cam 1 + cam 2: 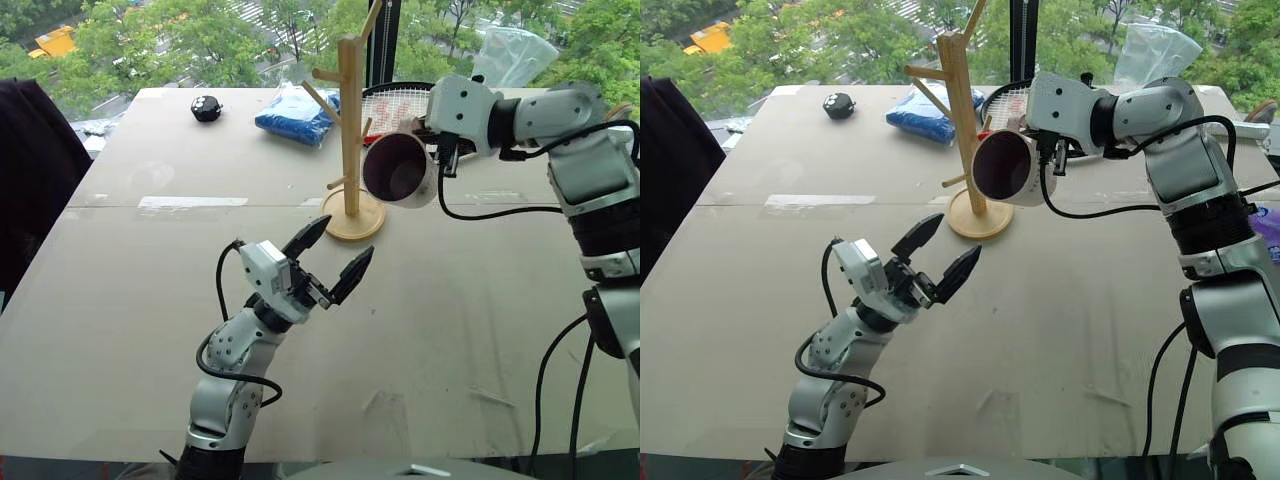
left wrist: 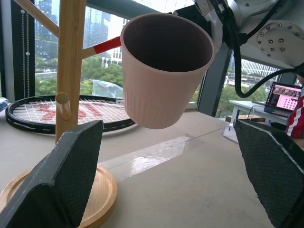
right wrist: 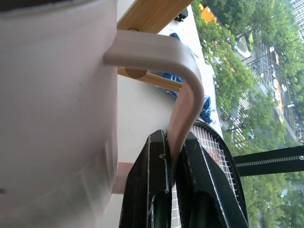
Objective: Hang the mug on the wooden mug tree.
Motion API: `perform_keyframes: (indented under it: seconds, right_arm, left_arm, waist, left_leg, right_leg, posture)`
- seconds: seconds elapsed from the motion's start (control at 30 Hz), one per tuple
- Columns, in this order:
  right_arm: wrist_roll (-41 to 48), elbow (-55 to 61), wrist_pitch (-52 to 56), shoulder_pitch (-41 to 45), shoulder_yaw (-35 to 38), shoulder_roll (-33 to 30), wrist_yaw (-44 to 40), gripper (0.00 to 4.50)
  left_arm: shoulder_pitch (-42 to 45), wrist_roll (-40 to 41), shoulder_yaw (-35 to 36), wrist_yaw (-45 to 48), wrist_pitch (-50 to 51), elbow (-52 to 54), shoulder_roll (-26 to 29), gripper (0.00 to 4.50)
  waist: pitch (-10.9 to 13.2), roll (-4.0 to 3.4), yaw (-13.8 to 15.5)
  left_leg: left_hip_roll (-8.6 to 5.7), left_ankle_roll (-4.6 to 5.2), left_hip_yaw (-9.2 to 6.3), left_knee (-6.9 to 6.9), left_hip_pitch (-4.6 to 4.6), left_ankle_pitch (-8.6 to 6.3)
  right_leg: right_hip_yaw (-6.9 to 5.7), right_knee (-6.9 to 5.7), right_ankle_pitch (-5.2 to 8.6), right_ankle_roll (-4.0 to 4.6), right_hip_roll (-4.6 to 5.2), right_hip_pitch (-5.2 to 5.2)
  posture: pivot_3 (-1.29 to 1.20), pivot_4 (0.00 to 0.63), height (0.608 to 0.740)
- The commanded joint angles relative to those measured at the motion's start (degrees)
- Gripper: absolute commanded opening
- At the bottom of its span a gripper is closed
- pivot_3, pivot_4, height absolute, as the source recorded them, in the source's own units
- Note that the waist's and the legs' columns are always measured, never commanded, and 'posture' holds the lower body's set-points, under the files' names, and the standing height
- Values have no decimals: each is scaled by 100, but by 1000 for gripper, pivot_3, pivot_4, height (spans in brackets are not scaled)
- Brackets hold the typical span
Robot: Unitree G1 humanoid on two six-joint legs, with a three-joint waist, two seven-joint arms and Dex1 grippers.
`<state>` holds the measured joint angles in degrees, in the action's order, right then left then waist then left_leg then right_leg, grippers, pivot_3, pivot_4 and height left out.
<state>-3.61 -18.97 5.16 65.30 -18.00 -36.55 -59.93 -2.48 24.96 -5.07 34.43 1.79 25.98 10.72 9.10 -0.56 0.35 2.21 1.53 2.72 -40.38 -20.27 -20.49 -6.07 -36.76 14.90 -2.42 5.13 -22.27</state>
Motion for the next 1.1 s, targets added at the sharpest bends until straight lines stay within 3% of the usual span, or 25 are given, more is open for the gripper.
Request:
perform_keyframes:
  seconds: [0.03,0.63,0.87,0.93,0.97,1.1]
  right_arm:
    - [-48,-92,-207,288,120,78,-74,89]
    - [-449,-518,-417,594,68,529,-163,89]
    - [-461,-652,-443,681,134,615,-89,3108]
    - [-452,-666,-416,695,156,629,-66,4165]
    - [-447,-669,-395,701,169,627,-55,4464]
    - [-411,-625,-270,676,285,510,-12,4464]
  left_arm:
    - [6,54,-2,-36,-127,198,-11,4500]
    - [75,47,18,-92,-147,178,-14,4500]
    - [116,69,268,-279,-320,129,-112,4500]
    - [175,25,317,-405,-394,91,-210,4500]
    - [199,-16,317,-451,-429,77,-240,4500]
    - [225,-62,272,-493,-464,63,-273,4500]
  waist:
    - [0,0,-3]
    - [0,-1,-82]
    - [0,-1,-109]
    - [0,-1,-105]
    - [0,-1,-102]
    - [0,0,-104]
  left_leg:
    - [0,0,0,0,-1,0]
    - [0,-3,-3,-1,-3,2]
    - [2,-5,-4,-1,-3,3]
    - [2,-6,-3,-1,-3,3]
    - [2,-6,-4,-2,-4,3]
    - [2,-6,-4,-3,-4,3]
  right_leg:
    - [0,0,0,0,2,0]
    - [-3,-1,0,0,2,-1]
    - [-4,-2,0,0,2,-1]
    - [-5,-2,0,-1,2,-1]
    - [-5,-2,0,0,3,-1]
    - [-5,-2,0,-1,4,-1]
  posture:
    - [0,150,740]
    - [0,150,740]
    - [0,150,740]
    - [0,150,740]
    - [0,150,740]
    - [0,150,740]
